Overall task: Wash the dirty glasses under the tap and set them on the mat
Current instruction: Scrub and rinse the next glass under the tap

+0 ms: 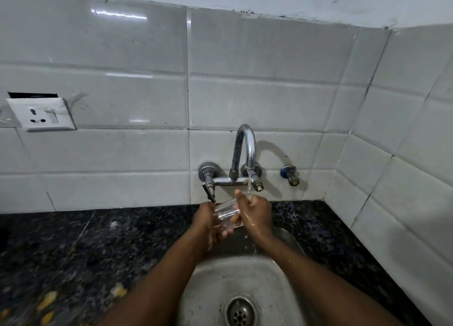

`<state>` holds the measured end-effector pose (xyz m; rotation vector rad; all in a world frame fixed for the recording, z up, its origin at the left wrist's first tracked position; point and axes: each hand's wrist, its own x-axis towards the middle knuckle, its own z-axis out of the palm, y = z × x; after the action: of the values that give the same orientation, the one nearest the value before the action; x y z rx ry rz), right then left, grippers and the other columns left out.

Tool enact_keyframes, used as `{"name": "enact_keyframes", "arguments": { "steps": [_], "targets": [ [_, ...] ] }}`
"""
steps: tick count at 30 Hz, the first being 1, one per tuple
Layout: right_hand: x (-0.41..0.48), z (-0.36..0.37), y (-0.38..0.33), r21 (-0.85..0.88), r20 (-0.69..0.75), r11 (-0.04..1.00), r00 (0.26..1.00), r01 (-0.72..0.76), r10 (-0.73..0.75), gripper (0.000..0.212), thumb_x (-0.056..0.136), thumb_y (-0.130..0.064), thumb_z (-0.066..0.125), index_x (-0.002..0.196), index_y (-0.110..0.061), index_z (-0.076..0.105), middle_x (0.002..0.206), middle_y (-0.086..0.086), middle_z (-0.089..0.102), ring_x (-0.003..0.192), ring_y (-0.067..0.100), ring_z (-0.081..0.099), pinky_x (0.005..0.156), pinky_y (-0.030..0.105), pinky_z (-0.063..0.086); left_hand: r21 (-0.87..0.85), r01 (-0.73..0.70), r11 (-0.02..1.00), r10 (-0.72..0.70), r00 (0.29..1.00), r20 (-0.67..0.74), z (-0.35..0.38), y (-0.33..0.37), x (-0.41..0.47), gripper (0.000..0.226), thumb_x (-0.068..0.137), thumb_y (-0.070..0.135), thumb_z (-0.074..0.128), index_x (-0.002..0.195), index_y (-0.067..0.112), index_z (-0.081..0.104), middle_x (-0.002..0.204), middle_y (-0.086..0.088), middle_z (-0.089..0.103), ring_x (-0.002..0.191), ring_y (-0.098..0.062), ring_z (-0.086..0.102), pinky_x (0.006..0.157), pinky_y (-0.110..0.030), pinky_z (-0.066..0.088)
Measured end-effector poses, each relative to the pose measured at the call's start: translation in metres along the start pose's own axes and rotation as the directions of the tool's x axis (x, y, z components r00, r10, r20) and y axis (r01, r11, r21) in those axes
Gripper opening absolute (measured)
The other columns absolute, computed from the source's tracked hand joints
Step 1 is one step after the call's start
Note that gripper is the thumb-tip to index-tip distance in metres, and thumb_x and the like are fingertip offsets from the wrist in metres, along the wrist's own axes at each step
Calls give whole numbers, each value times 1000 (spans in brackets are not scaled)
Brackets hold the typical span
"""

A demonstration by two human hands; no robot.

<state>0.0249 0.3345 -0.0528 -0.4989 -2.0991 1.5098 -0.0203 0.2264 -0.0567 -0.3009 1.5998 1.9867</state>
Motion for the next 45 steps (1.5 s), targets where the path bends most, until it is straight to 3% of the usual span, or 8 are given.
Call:
{"name": "enact_keyframes", "arguments": {
  "steps": [4,7,14,18,22,32,40,45],
  "targets": [
    [6,9,-4,-16,-63,997,995,-72,71,49,97,-49,47,70,-12,63,66,9,69,58,26,68,59,43,59,62,-247,967,254,953,-163,-4,-6,13,38,97,36,45,98,4,65,80,-15,71,59,-26,64,47,-33,53],
    [12,4,-18,225,22,920,946,-321,324,32,100,-30,51,82,-7,64,73,10,68,50,17,62,44,25,51,594,-607,528,809,572,-135,-8,-10,11,28,96,41,58,94,14,66,85,-1,69,77,-20,65,65,-29,53],
    [0,6,-9,-162,-87,977,984,139,-155,44,99,-40,50,65,-13,60,56,2,63,48,15,64,49,32,54,231,-105,967,121,991,-54,-4,9,-4,41,96,38,43,91,4,65,72,-13,64,44,-18,46,40,-21,34],
    [7,2,-19,187,-59,972,986,-142,156,38,100,-33,51,75,-7,62,60,5,64,48,16,63,50,28,52,509,-575,641,746,622,-238,3,-6,-10,26,96,32,59,86,9,67,78,-6,67,71,-22,61,58,-26,38],
    [6,-3,-6,-299,0,881,923,366,-384,48,96,-49,47,63,-16,55,51,-3,56,44,9,57,43,27,46,182,-83,980,91,995,-40,1,8,-7,38,99,34,37,87,8,60,67,-7,62,45,-15,45,38,-20,33],
    [39,-29,-44,-552,737,80,530,830,-418,38,100,-37,39,76,-16,61,67,1,62,55,16,56,59,27,43,50,256,965,-258,965,47,-13,-38,9,57,101,50,35,114,-1,57,93,-21,63,75,-34,60,62,-38,51],
    [14,-9,-8,-196,76,936,957,291,-281,38,100,-33,51,65,-19,57,58,3,61,52,20,60,57,41,53,-297,-27,955,61,992,108,12,-9,-4,37,87,39,55,89,4,64,86,-15,68,64,-28,59,48,-28,47],
    [-4,-1,17,164,179,895,905,-414,385,39,104,-39,37,101,-14,66,100,8,70,87,19,64,73,32,52,759,-362,541,688,710,-151,11,21,-14,25,88,39,58,85,16,66,84,-4,69,71,-20,58,64,-28,44]
  ]
}}
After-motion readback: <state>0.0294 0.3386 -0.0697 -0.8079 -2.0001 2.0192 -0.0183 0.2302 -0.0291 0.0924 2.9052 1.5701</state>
